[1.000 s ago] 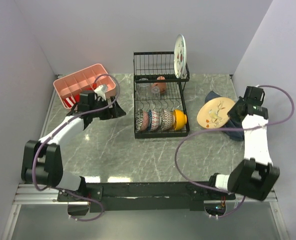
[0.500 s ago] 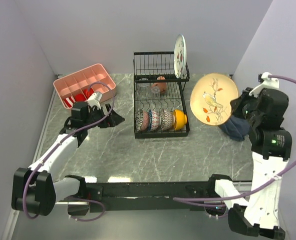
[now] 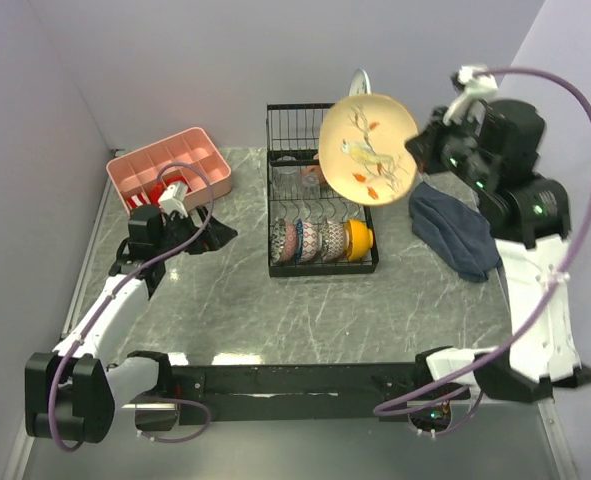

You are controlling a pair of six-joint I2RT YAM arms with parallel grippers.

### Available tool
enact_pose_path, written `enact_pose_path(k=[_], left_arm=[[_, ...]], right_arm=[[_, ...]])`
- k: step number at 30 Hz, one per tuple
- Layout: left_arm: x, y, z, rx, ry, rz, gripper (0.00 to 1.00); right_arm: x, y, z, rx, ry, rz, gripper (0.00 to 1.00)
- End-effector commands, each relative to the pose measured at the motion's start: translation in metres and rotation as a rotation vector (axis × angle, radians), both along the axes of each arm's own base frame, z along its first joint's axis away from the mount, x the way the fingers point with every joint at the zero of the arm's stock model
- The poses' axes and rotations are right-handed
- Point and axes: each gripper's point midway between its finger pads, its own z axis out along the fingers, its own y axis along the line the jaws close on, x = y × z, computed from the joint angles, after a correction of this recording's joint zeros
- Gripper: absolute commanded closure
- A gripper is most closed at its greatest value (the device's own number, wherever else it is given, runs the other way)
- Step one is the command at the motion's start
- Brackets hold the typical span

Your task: Load the mixed dishes into the dish rack

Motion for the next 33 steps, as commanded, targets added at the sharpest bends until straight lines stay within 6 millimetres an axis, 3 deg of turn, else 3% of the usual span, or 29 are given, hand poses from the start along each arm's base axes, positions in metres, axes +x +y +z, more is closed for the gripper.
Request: enact_pose_path(k=[1, 3, 4, 6, 7, 9, 11, 12, 19, 20, 33], left_arm=[[0.003, 0.013, 0.009, -0.028, -0.034, 0.050, 0.12], [0.005, 0.022, 0.011, -0.043, -0.035, 0.077, 0.12], [0.007, 0.026, 0.011, -0.044, -0.035, 0.089, 0.12], [0.012, 0.038, 0.013, -0.049, -0.037, 0.130, 0.12], [0.013, 0.042, 0.013, -0.049, -0.036, 0.141, 0.12], [0.016, 0.050, 0.015, -0.054, -0.036, 0.162, 0.12], [0.017, 0.054, 0.015, -0.057, -0.033, 0.174, 0.12], [0.018, 0.058, 0.016, -0.060, -0.033, 0.185, 0.12], [0.018, 0.069, 0.014, -0.085, -0.020, 0.227, 0.12], [0.018, 0.070, 0.016, -0.094, -0.019, 0.235, 0.12], [0.023, 0.068, 0.017, -0.137, 0.002, 0.229, 0.12]], right_arm=[[0.033, -0.007, 0.109, 0.023, -0.362, -0.195, 1.00], [0.050, 0.011, 0.118, 0.028, -0.396, -0.216, 1.00], [0.054, -0.004, 0.125, 0.038, -0.413, -0.347, 1.00], [0.067, 0.012, 0.130, 0.048, -0.441, -0.389, 1.00], [0.069, 0.006, 0.131, 0.061, -0.444, -0.471, 1.00], [0.079, 0.021, 0.130, 0.073, -0.458, -0.531, 1.00], [0.085, 0.018, 0.121, 0.029, -0.455, -0.653, 1.00], [0.089, 0.029, 0.124, 0.064, -0.479, -0.666, 1.00], [0.116, 0.047, 0.102, 0.035, -0.459, -0.754, 1.00], [0.125, 0.052, 0.088, -0.003, -0.427, -0.768, 1.00], [0.154, 0.072, 0.037, -0.134, -0.342, -0.798, 1.00]])
